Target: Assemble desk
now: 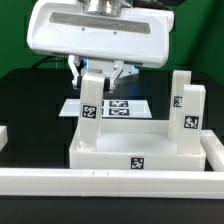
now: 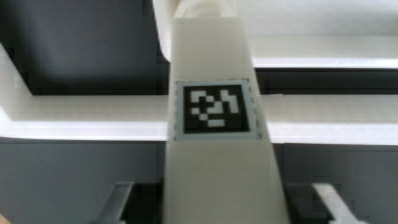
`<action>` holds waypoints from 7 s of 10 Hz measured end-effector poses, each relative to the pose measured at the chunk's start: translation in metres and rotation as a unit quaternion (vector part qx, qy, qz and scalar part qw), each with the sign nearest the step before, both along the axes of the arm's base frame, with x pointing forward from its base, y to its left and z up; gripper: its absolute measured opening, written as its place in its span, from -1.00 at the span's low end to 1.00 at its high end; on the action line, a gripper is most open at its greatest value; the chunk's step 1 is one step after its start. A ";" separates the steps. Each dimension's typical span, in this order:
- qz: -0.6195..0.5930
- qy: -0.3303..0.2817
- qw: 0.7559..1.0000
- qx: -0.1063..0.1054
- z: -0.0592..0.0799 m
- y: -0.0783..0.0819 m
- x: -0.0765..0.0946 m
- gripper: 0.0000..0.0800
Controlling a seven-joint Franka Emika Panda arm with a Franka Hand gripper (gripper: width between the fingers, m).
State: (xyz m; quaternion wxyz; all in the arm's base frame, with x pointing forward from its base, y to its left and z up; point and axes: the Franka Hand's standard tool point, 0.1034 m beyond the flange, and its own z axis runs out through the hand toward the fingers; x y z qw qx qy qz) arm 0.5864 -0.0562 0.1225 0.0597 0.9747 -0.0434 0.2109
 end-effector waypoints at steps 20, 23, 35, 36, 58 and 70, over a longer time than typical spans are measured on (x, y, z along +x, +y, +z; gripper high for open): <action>0.000 -0.016 1.000 0.006 0.025 -0.005 -0.006 0.62; 0.001 0.093 0.995 0.041 0.014 -0.018 -0.014 0.62; -0.005 0.193 0.979 0.062 -0.005 -0.019 -0.008 0.55; -0.005 0.193 0.979 0.062 -0.005 -0.019 -0.008 0.11; -0.398 0.145 0.891 0.161 -0.009 -0.011 -0.008 0.59; 0.062 0.199 0.977 0.042 -0.010 -0.015 -0.009 0.62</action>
Offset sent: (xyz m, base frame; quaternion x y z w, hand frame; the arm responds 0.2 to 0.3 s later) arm -0.0122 0.0035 -0.0140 0.0064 0.0215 0.0004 0.9997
